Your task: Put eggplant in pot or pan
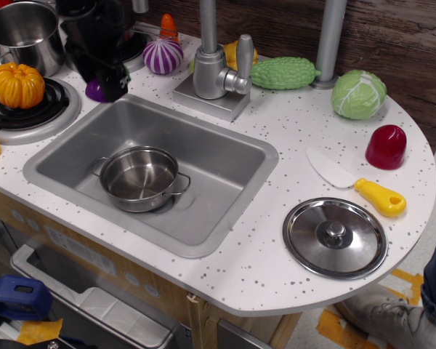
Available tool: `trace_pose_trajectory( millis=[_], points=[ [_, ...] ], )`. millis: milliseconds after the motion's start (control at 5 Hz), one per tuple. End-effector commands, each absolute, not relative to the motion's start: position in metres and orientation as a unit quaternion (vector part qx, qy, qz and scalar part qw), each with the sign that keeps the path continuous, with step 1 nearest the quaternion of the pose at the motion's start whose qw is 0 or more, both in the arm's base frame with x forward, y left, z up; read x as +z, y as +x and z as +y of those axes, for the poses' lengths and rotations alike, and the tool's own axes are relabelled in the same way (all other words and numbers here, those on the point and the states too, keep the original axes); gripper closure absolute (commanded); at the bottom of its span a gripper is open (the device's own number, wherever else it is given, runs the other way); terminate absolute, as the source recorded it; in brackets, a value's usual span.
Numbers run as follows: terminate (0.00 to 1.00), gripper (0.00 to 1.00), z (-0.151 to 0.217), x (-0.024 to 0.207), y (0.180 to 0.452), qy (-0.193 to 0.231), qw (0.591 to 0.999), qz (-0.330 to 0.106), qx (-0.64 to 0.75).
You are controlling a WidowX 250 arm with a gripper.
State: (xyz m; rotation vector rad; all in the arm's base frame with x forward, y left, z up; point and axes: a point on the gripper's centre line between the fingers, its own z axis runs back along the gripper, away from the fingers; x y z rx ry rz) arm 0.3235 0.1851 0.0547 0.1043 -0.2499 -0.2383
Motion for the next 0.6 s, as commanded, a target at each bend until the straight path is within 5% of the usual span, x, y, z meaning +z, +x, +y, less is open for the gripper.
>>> trace_pose_trajectory(
  millis=[0,200,400],
  points=[
    [0.0,1.0,0.184,0.049,0.314,0.016,0.982,-0.163,-0.091],
    [0.0,1.0,0.174,0.033,0.307,0.001,0.981,-0.179,-0.079],
    [1.0,1.0,0.164,0.024,0.303,-0.023,0.98,-0.184,-0.07]
  ],
)
